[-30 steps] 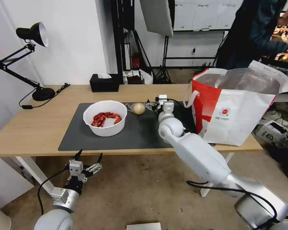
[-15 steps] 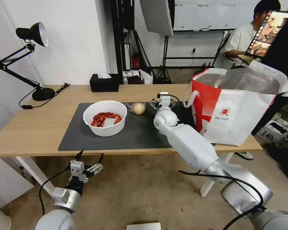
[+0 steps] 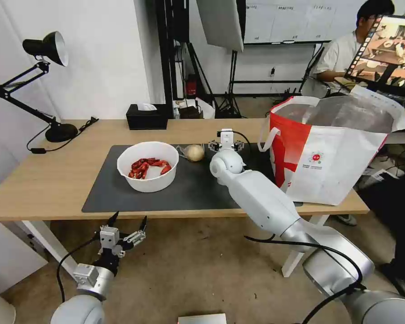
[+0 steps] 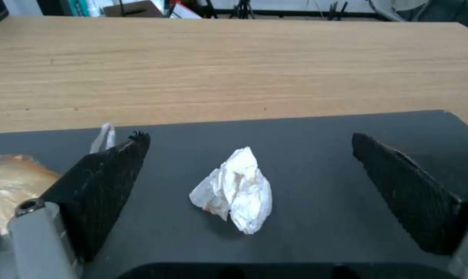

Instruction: Pick up the trash from the table and place it into the takeout bag.

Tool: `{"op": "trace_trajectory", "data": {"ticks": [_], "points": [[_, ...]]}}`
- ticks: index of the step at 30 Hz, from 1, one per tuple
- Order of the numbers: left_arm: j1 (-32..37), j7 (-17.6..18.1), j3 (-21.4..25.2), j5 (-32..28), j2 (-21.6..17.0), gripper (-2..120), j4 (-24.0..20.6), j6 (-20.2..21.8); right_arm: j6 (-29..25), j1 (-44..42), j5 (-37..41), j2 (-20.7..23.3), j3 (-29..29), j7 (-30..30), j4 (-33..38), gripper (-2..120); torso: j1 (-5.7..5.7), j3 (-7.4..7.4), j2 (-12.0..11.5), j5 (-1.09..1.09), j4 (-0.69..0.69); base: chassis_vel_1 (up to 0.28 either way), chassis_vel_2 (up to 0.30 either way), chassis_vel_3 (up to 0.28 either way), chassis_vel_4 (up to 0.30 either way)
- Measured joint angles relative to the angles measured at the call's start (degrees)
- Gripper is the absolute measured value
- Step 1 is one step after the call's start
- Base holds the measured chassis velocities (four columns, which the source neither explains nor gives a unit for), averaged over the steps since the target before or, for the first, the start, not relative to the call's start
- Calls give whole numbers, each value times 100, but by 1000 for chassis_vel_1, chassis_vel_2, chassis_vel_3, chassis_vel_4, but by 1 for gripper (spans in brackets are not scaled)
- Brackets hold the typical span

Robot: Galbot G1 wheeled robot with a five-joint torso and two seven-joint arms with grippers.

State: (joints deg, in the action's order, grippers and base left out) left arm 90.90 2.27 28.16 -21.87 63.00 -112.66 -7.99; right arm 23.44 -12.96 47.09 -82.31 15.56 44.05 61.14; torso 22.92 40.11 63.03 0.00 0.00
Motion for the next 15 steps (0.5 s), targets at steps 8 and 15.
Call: {"op": "trace_trajectory", "data": {"ticks": [8,15], "points": [[-10,-2,0,0,11,100,38,-10,143,55,21,-74,-55,106,-150,100,0,0,0,0,0,0,0,0,0],[1,-4,14,-14,-3,100,11,-20,328,115,49,-151,-97,137,-339,100,0,0,0,0,0,0,0,0,0]]}}
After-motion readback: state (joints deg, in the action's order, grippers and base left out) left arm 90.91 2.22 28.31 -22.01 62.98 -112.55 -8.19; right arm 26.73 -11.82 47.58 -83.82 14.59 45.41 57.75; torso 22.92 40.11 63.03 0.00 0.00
